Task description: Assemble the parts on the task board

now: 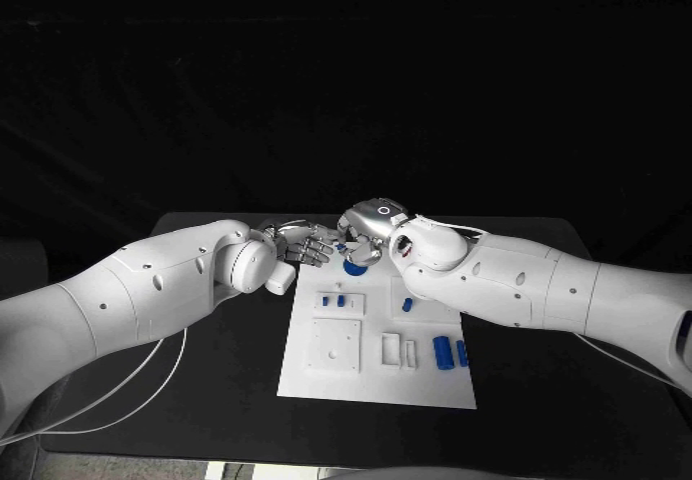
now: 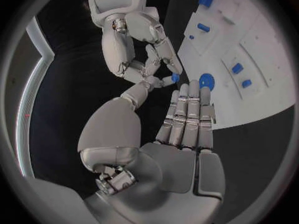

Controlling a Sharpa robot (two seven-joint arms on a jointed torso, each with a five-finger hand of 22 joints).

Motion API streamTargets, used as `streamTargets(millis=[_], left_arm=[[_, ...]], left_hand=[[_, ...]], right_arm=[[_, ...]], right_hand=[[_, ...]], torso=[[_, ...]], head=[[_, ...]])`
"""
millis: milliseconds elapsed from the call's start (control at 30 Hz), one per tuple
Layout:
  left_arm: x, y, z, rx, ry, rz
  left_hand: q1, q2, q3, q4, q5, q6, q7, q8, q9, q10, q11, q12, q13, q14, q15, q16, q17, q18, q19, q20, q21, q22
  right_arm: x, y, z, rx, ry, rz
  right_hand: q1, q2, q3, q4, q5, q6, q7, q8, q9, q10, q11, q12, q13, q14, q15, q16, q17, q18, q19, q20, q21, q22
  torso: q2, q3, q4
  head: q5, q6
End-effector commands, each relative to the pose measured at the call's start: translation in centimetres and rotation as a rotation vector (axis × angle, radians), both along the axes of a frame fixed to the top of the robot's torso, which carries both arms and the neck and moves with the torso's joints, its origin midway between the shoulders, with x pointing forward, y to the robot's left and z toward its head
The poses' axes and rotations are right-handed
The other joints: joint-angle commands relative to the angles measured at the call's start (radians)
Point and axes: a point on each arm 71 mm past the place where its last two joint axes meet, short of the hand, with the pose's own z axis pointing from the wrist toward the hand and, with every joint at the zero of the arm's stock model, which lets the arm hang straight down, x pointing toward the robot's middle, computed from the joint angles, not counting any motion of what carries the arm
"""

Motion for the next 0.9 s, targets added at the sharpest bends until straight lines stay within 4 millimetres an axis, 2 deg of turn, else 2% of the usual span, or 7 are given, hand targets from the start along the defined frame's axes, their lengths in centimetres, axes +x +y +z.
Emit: streamTargets(millis=[33,433,767,900], left_arm=[[-0.1,-0.56,-0.07,-0.006,0.007,-0.019],[-0.18,-1.42,-0.52,-0.004,0.014,-0.029],[-0.11,-1.31,-0.51,-0.008,0.009,-0.028],[-0.1,-1.41,-0.5,-0.008,0.008,-0.03]], left_hand=[[0.013,0.004,0.004,0.004,-0.002,-0.007,0.001,0.002,-0.002,-0.007,0.001,-0.004,-0.001,-0.006,0.0,-0.007,0.002,0.014,-0.004,0.005,-0.004,0.002],[0.032,0.03,0.005,-0.008,-0.001,-0.003,-0.001,0.007,-0.002,-0.003,-0.001,-0.001,0.001,-0.003,-0.001,-0.011,0.009,0.015,-0.004,0.005,-0.006,0.007],[0.042,0.049,0.004,-0.018,0.0,0.0,-0.002,0.009,-0.002,0.001,-0.003,0.0,0.001,0.001,-0.003,-0.013,0.015,0.014,-0.002,0.004,-0.008,0.011],[0.047,0.071,0.005,-0.024,0.001,0.009,-0.006,0.014,-0.002,0.014,-0.009,0.005,0.003,0.005,-0.006,-0.014,0.021,0.013,0.001,0.002,-0.01,0.013]], right_arm=[[-0.08,0.25,0.12,-0.003,-0.014,0.007],[-0.12,0.53,0.15,-0.002,-0.015,0.011],[-0.08,0.51,0.1,-0.006,-0.011,0.01],[-0.08,0.55,0.09,-0.007,-0.01,0.01]], right_hand=[[0.003,-0.009,0.006,-0.002,-0.005,0.015,0.009,0.005,0.001,0.006,0.001,-0.002,0.001,-0.002,-0.006,0.003,0.001,0.014,-0.001,-0.008,0.007,0.016],[0.004,-0.009,0.007,-0.001,-0.005,0.015,0.009,0.005,0.001,0.006,0.001,-0.003,0.001,-0.002,-0.007,0.003,0.001,0.014,0.0,-0.009,0.007,0.015],[0.005,-0.01,0.007,0.0,-0.005,0.015,0.009,0.005,0.001,0.007,0.001,-0.003,0.002,-0.001,-0.007,0.003,0.001,0.014,0.0,-0.009,0.007,0.015],[0.005,-0.01,0.007,0.001,-0.005,0.015,0.009,0.005,0.002,0.008,0.001,-0.003,0.002,-0.001,-0.007,0.003,0.001,0.014,0.0,-0.009,0.007,0.015]], torso=[[0.0,-0.0007,0.0001],[-0.001,-0.001,-0.0003],[-0.001,-0.001,0.0014],[-0.001,-0.0014,0.0007]], head=[[0.0,0.0],[0.0,0.0],[-0.003,0.001],[-0.004,0.0]])
